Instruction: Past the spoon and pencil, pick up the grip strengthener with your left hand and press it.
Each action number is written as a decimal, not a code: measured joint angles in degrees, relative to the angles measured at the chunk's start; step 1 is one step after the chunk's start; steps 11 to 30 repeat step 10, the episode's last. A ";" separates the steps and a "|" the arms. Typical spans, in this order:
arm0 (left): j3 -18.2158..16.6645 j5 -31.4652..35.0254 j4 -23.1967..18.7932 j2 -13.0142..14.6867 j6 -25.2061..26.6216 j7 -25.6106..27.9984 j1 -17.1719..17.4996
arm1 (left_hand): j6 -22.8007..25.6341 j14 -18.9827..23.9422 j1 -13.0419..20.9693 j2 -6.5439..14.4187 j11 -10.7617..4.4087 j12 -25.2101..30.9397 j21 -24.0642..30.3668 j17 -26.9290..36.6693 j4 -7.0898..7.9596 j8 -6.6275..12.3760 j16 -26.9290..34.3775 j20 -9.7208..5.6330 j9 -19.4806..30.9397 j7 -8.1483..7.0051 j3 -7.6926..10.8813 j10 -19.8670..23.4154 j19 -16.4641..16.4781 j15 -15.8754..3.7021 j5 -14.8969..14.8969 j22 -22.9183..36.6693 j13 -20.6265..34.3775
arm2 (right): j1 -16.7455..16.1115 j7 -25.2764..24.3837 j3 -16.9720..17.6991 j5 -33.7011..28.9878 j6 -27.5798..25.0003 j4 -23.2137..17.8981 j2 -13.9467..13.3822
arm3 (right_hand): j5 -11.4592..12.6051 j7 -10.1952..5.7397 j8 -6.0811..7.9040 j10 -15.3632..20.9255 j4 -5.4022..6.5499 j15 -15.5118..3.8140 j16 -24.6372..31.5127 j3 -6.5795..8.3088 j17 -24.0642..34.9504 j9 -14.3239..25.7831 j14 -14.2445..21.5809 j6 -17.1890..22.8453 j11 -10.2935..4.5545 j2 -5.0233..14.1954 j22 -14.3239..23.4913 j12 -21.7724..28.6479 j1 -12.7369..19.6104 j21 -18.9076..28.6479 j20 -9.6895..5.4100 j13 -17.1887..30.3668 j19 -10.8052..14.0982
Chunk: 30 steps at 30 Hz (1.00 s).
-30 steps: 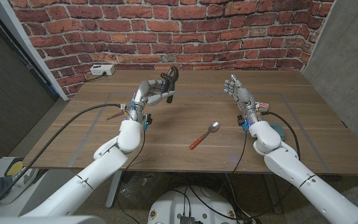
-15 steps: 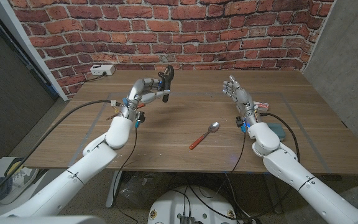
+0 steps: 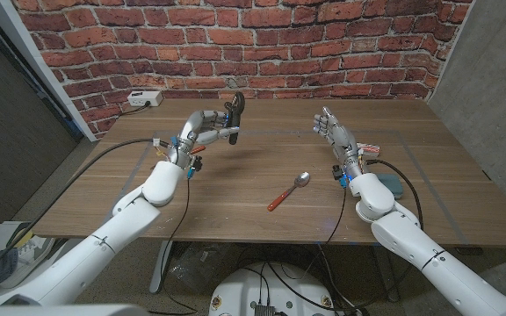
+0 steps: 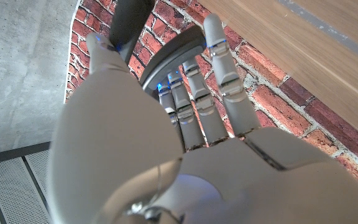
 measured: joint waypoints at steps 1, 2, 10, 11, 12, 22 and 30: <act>0.00 -0.03 0.00 0.00 -0.09 -0.04 0.00 | 0.00 0.00 0.00 0.00 0.00 0.00 0.00 0.03 0.00 0.00 0.00 0.00 0.00 0.00 0.00 0.00 0.00 0.00 0.02 0.00 0.06 | 0.00 0.00 0.00 0.00 0.00 -0.04 -0.01 | 0.00 0.00 0.00 0.00 0.00 0.00 0.00 0.00 0.00 0.00 0.00 0.00 0.00 0.00 0.00 0.00 0.00 0.00 0.00 0.00 0.00; -0.02 -0.05 0.44 -0.02 -0.25 -0.08 -0.11 | 0.00 0.00 0.00 0.00 0.00 0.00 0.00 0.07 0.00 0.00 0.00 0.00 0.00 0.00 0.00 0.00 0.00 0.00 0.05 0.00 0.14 | -0.02 -0.04 0.00 -0.10 -0.21 -0.13 -0.06 | 0.00 0.00 0.00 0.00 0.00 0.00 0.00 0.00 0.00 0.00 0.00 0.00 0.00 0.00 0.00 0.00 0.00 0.00 0.00 0.00 0.00; -0.04 -0.06 0.66 -0.20 -0.78 -0.27 -0.10 | 0.00 -0.01 0.00 0.00 -0.02 -0.22 0.00 -0.05 0.00 -0.01 -0.01 0.01 0.01 0.00 0.00 -0.02 0.01 -0.01 0.07 0.00 0.42 | -0.07 -0.06 -0.01 -0.14 -0.72 -0.61 -0.32 | 0.00 0.00 0.00 0.00 0.00 0.00 0.00 0.00 0.00 0.00 0.00 0.00 0.00 0.00 0.00 0.00 0.00 0.00 0.00 0.00 0.00; -0.04 -0.06 0.66 -0.20 -0.78 -0.27 -0.10 | 0.00 -0.01 0.00 0.00 -0.02 -0.22 0.00 -0.05 0.00 -0.01 -0.01 0.01 0.01 0.00 0.00 -0.02 0.01 -0.01 0.07 0.00 0.42 | -0.07 -0.06 -0.01 -0.14 -0.72 -0.61 -0.32 | 0.00 0.00 0.00 0.00 0.00 0.00 0.00 0.00 0.00 0.00 0.00 0.00 0.00 0.00 0.00 0.00 0.00 0.00 0.00 0.00 0.00; -0.04 -0.06 0.66 -0.20 -0.78 -0.27 -0.10 | 0.00 -0.01 0.00 0.00 -0.02 -0.22 0.00 -0.05 0.00 -0.01 -0.01 0.01 0.01 0.00 0.00 -0.02 0.01 -0.01 0.07 0.00 0.42 | -0.07 -0.06 -0.01 -0.14 -0.72 -0.61 -0.32 | 0.00 0.00 0.00 0.00 0.00 0.00 0.00 0.00 0.00 0.00 0.00 0.00 0.00 0.00 0.00 0.00 0.00 0.00 0.00 0.00 0.00; -0.04 -0.06 0.66 -0.20 -0.78 -0.27 -0.10 | 0.00 -0.01 0.00 0.00 -0.02 -0.22 0.00 -0.05 0.00 -0.01 -0.01 0.01 0.01 0.00 0.00 -0.02 0.01 -0.01 0.07 0.00 0.42 | -0.07 -0.06 -0.01 -0.14 -0.72 -0.61 -0.32 | 0.00 0.00 0.00 0.00 0.00 0.00 0.00 0.00 0.00 0.00 0.00 0.00 0.00 0.00 0.00 0.00 0.00 0.00 0.00 0.00 0.00; -0.04 -0.06 0.66 -0.20 -0.78 -0.27 -0.10 | 0.00 -0.01 0.00 0.00 -0.02 -0.22 0.00 -0.05 0.00 -0.01 -0.01 0.01 0.01 0.00 0.00 -0.02 0.01 -0.01 0.07 0.00 0.42 | -0.07 -0.06 -0.01 -0.14 -0.72 -0.61 -0.32 | 0.00 0.00 0.00 0.00 0.00 0.00 0.00 0.00 0.00 0.00 0.00 0.00 0.00 0.00 0.00 0.00 0.00 0.00 0.00 0.00 0.00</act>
